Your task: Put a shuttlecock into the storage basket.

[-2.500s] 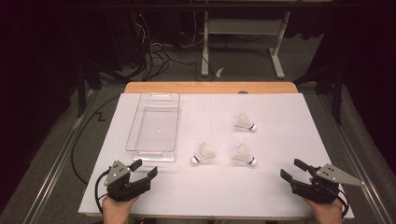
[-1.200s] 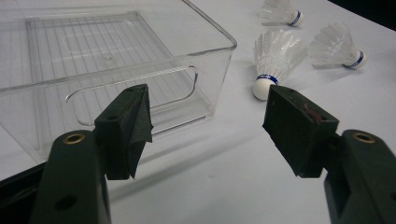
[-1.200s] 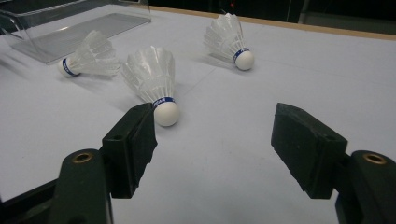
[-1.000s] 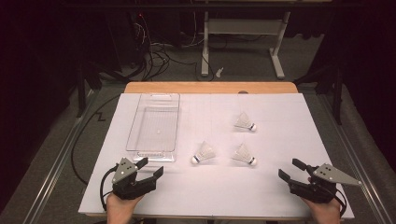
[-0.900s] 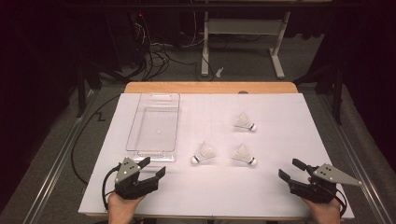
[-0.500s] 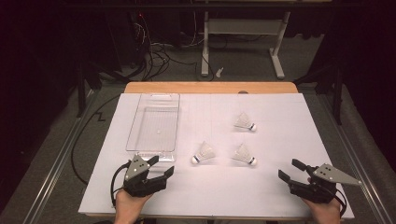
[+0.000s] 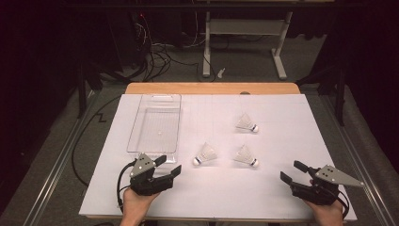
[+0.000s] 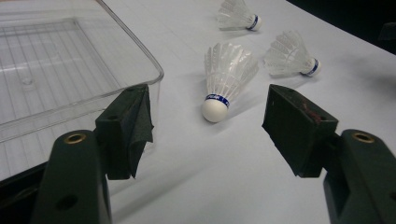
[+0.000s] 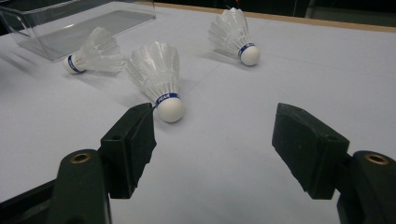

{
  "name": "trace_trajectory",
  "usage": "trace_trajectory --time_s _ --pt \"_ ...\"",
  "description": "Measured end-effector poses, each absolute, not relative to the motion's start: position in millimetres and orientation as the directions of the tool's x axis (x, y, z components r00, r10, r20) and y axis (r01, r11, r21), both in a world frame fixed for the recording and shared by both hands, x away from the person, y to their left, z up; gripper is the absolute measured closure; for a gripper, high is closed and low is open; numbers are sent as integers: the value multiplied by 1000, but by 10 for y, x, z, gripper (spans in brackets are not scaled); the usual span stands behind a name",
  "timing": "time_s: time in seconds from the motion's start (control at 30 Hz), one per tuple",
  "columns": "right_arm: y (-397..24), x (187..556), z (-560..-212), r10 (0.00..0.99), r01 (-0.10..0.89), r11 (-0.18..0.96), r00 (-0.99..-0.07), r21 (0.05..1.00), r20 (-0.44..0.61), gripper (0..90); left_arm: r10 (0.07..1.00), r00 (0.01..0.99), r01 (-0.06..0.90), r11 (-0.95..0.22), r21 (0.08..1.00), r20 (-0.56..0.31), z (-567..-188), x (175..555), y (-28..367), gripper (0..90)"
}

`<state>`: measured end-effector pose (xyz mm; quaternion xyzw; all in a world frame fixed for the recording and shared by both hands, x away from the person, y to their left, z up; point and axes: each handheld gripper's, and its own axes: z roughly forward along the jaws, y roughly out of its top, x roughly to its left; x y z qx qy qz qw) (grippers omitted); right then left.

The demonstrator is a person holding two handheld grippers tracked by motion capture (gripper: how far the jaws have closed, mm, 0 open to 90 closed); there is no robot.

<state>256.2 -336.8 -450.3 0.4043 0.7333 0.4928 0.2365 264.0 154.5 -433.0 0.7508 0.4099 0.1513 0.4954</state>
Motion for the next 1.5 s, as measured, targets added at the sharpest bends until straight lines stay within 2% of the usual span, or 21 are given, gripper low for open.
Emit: trace_trajectory --time_s 0.37,0.63,1.5 --pt "-3351 2564 -4505 825 360 205 -564 910 37 303 747 640 462 -185 867 -181 -4315 2709 1402 335" --pt "-3356 2564 -4505 828 362 202 -559 910 39 303 730 667 437 -220 872 -150 -4315 2761 1265 336" --pt "-3342 2560 -4507 826 356 217 -563 909 24 302 717 680 448 -243 860 -152 -4275 2904 1044 338"
